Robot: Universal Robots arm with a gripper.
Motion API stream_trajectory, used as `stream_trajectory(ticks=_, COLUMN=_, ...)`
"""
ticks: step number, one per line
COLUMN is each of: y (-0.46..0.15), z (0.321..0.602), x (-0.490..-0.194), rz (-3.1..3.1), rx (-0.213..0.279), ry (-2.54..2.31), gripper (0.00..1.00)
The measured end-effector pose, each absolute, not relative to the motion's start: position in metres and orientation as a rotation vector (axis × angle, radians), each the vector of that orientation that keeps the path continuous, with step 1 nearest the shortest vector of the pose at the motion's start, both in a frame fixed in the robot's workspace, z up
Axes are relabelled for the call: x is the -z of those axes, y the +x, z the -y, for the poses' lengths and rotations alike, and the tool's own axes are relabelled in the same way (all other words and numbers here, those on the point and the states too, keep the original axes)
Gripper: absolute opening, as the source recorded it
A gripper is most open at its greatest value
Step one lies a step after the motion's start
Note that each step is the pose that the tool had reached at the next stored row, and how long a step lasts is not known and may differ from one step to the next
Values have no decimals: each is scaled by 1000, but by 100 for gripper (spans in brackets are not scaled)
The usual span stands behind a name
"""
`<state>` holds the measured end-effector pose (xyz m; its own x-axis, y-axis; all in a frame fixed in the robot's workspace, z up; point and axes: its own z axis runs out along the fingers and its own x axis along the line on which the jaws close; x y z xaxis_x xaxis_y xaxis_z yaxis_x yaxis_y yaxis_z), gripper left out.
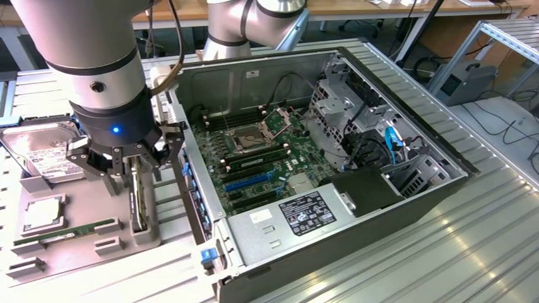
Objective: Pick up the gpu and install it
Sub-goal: 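Pick up the gpu and move the gpu toward the slot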
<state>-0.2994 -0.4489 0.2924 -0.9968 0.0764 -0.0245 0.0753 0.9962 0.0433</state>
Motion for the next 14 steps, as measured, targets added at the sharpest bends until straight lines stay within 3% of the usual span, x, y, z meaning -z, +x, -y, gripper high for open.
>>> stream_trajectory(ticks=14, y=-299, z=449, x=-287, rz=-3113, rx=-66, ry=118, gripper=48)
